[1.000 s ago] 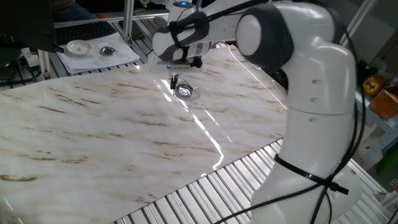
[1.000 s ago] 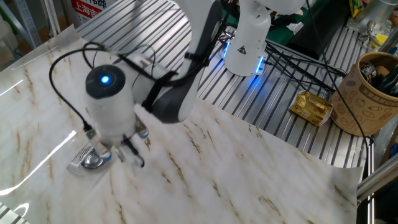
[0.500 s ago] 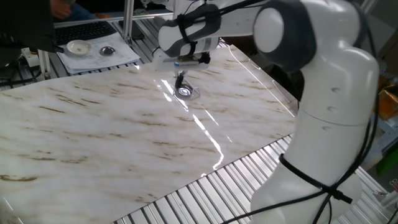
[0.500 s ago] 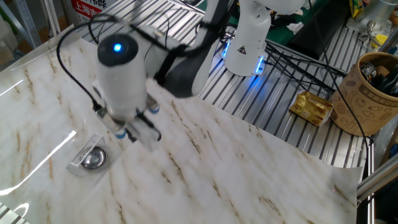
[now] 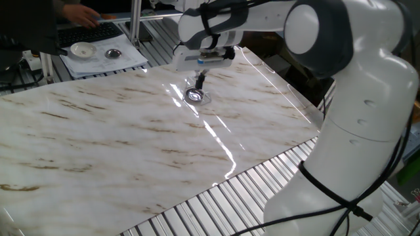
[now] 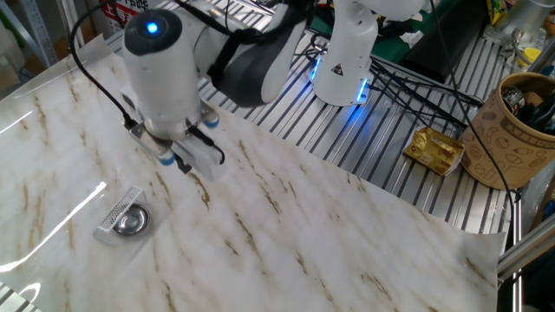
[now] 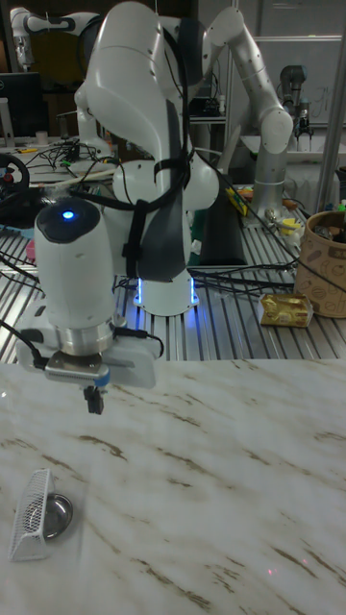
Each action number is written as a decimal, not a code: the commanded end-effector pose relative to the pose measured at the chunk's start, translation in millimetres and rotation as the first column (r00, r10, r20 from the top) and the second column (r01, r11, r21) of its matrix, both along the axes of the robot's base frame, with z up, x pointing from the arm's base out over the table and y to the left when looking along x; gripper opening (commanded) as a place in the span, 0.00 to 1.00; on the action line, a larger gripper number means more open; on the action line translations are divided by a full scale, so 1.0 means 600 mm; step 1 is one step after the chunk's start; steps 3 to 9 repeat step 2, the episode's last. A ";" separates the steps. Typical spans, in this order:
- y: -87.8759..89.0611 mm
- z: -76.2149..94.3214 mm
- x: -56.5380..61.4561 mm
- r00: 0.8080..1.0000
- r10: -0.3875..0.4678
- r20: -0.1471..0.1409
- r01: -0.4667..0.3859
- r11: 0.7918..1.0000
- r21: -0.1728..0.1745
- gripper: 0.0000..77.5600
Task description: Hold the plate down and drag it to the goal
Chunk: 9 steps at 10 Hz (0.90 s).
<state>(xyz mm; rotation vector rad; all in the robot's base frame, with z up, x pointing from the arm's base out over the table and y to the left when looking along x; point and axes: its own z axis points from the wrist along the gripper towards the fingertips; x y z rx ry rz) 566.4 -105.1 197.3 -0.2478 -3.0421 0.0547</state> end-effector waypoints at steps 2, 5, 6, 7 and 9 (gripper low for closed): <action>-0.013 0.015 -0.011 1.000 0.006 -0.006 -0.006 1.000 0.005 0.00; -0.013 0.015 -0.011 1.000 0.006 -0.006 -0.006 1.000 0.005 0.00; -0.013 0.015 -0.011 1.000 0.006 -0.006 -0.006 1.000 0.005 0.00; -0.013 0.015 -0.011 1.000 0.006 -0.006 -0.006 1.000 0.005 0.00; -0.013 0.015 -0.011 1.000 0.006 -0.006 -0.006 1.000 0.005 0.00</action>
